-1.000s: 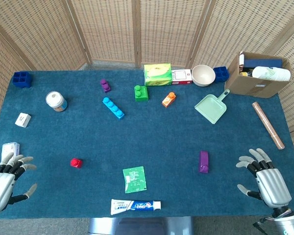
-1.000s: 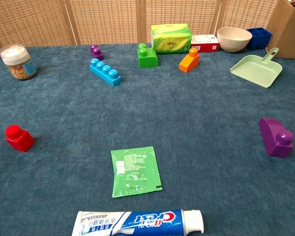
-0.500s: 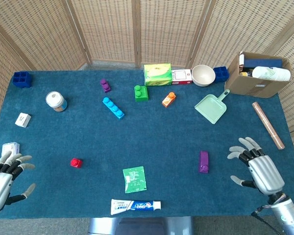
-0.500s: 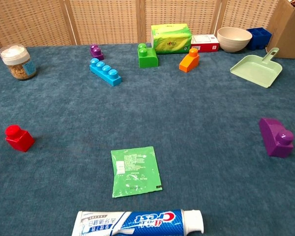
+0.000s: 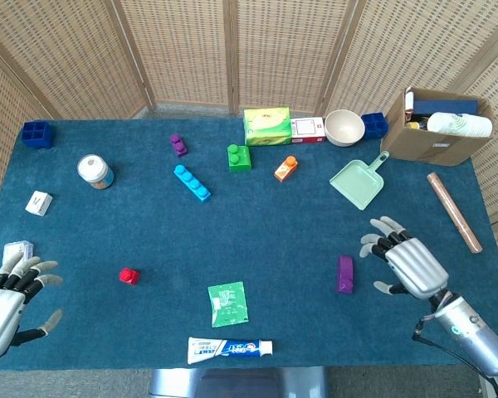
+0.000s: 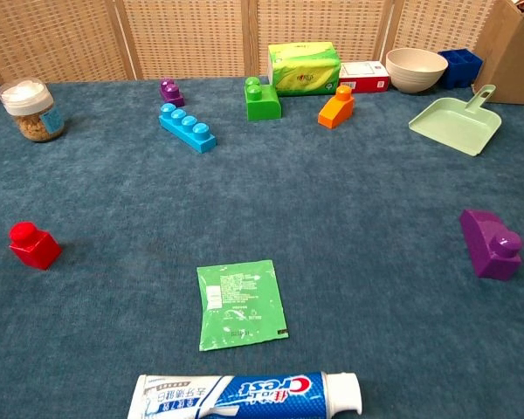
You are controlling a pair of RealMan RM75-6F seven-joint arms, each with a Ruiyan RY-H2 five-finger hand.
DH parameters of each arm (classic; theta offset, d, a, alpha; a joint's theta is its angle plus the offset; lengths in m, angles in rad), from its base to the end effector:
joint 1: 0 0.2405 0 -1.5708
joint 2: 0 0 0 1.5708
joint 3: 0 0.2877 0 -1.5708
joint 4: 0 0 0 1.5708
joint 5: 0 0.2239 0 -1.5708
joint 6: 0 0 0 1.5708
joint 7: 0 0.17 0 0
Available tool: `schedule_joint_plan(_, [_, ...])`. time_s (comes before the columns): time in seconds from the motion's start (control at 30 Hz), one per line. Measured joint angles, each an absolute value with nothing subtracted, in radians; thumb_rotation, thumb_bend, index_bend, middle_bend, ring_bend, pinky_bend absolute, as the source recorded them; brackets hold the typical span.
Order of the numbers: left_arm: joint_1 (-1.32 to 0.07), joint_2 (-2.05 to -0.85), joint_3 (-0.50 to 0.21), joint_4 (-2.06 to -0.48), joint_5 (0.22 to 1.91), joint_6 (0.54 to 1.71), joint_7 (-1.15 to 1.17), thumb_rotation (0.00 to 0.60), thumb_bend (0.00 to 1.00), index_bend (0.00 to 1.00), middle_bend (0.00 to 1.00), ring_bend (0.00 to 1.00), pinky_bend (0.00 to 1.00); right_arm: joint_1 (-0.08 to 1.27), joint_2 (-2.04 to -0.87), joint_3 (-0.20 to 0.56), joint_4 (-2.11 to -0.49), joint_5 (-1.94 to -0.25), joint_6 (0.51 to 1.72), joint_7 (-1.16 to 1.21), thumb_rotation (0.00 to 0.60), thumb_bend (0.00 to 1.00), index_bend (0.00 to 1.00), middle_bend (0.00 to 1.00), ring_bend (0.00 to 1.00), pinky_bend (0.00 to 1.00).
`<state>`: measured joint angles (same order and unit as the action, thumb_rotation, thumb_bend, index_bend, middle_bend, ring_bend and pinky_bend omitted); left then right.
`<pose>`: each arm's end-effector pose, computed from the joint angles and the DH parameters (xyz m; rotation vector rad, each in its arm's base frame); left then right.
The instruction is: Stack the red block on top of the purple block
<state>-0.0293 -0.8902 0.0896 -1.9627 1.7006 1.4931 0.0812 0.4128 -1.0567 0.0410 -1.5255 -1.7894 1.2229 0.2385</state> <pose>-0.2745 0.1566 0.1770 -1.5595 -0.9895 -0.9214 -0.2694 -0.3008 0.1305 1.9429 -0.8047 1.0466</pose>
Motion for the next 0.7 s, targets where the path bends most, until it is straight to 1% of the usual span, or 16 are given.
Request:
schedule_joint_plan(0.27, [-0.042, -0.867, 0.093, -2.003, 1.705, 1.466, 0.098, 0.531, 0.37, 0.35, 0.24, 0.16, 0.00, 0.481, -1.105, 0.028, -1.428, -1.856, 1.199, 0.225, 0.600, 0.00, 0.40, 0.29, 0.08, 0.11])
schedule_joint_plan(0.5, [-0.046, -0.846, 0.096, -2.019, 1.706, 1.459, 0.091, 0.528, 0.37, 0.35, 0.24, 0.16, 0.00, 0.564, -1.154, -0.016, -1.342, -1.917, 1.149, 0.228, 0.600, 0.00, 0.40, 0.29, 0.07, 0.11])
schedule_joint_plan(0.7, [-0.041, -0.840, 0.100, -2.024, 1.708, 1.464, 0.087, 0.537, 0.38, 0.35, 0.24, 0.16, 0.00, 0.592, -1.171, -0.041, -1.308, -1.927, 1.147, 0.241, 0.600, 0.00, 0.40, 0.29, 0.07, 0.11])
